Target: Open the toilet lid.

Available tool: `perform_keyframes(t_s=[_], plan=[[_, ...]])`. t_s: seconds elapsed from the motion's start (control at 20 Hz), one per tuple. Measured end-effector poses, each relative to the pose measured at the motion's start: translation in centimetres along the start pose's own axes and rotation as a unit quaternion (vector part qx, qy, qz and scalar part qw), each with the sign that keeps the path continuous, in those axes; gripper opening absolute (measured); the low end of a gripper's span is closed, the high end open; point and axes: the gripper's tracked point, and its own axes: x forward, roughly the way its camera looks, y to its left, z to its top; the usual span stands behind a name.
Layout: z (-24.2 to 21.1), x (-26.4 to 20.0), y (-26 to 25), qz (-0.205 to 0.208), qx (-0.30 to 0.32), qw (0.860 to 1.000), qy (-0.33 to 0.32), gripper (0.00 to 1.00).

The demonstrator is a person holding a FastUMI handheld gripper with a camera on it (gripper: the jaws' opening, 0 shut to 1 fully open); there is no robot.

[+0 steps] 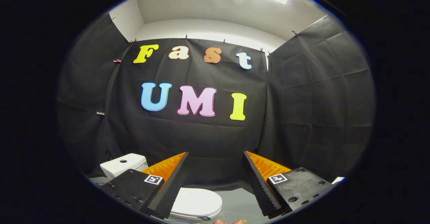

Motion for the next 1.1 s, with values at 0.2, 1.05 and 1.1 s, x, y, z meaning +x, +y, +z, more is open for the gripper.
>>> perform_keyframes(t_s=[0.2, 1.05, 1.1], plan=[[-4.0, 1.1, 0.1, 0.006, -0.006, 1.0, 0.01, 0.98], [-24.5, 3.8, 0.0, 0.024, -0.04, 0.998, 0.034, 0.98], [-25.9, 3.8, 0.0, 0.027, -0.04, 0.998, 0.038, 0.98]])
